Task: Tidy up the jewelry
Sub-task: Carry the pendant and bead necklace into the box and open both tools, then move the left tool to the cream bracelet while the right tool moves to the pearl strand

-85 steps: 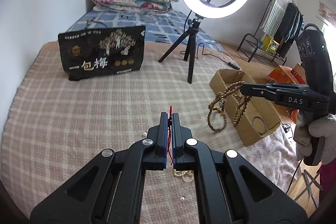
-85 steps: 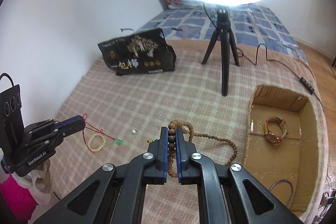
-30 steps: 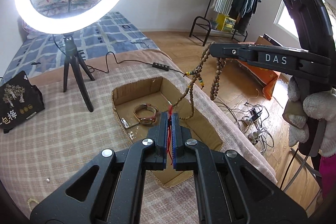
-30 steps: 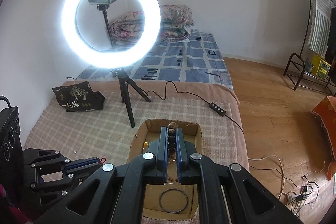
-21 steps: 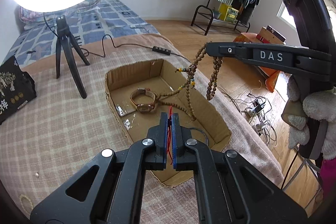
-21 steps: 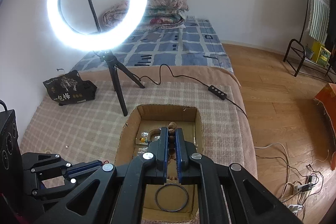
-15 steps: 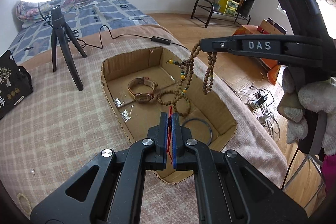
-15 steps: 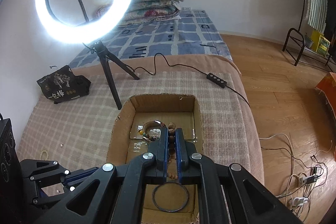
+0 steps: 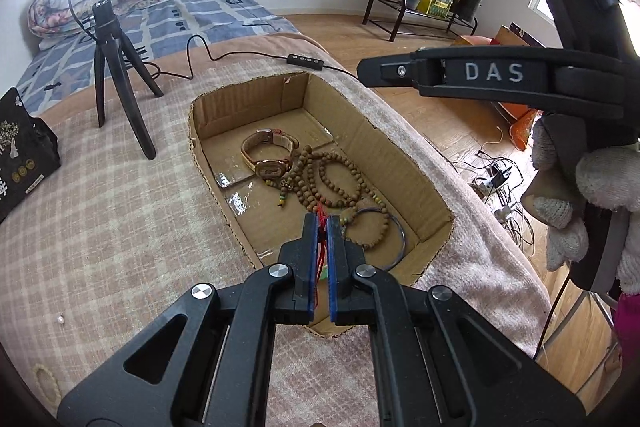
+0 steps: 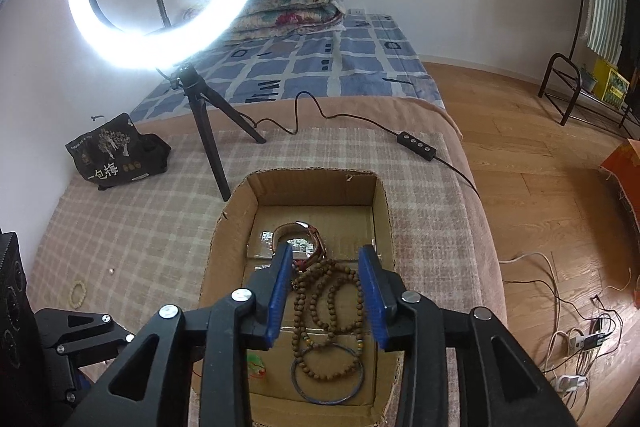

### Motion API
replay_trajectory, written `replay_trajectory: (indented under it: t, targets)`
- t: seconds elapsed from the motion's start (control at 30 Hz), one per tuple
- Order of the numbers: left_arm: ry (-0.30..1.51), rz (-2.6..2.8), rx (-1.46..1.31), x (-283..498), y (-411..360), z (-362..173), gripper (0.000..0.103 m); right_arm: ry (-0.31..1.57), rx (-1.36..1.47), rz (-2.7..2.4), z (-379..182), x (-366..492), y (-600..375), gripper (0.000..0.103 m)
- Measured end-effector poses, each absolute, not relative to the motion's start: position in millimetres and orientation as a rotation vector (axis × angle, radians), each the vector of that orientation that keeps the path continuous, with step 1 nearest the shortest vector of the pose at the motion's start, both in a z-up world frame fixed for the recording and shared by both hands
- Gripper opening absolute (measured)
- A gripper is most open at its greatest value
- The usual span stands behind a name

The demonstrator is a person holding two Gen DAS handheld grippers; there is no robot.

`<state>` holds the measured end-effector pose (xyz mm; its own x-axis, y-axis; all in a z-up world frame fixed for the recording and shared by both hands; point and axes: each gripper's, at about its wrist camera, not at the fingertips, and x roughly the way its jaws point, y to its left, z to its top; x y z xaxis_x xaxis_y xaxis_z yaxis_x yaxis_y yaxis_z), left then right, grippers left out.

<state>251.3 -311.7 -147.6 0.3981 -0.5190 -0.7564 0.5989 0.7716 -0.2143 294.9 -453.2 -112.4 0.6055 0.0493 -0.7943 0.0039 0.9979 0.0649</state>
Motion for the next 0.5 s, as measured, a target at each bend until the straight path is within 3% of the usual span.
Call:
replay_trajectory:
  t: [0.1, 0.5]
  targets:
    - [0.921, -0.699, 0.084, 251, -308, -145, 0.048, 0.906, 0.055, 0.012, -107, 291, -452, 0.063]
    - [0.886, -0.684, 0.074, 238, -286, -126, 0.050, 0.873, 0.036, -0.035, -88, 275, -445, 0.083]
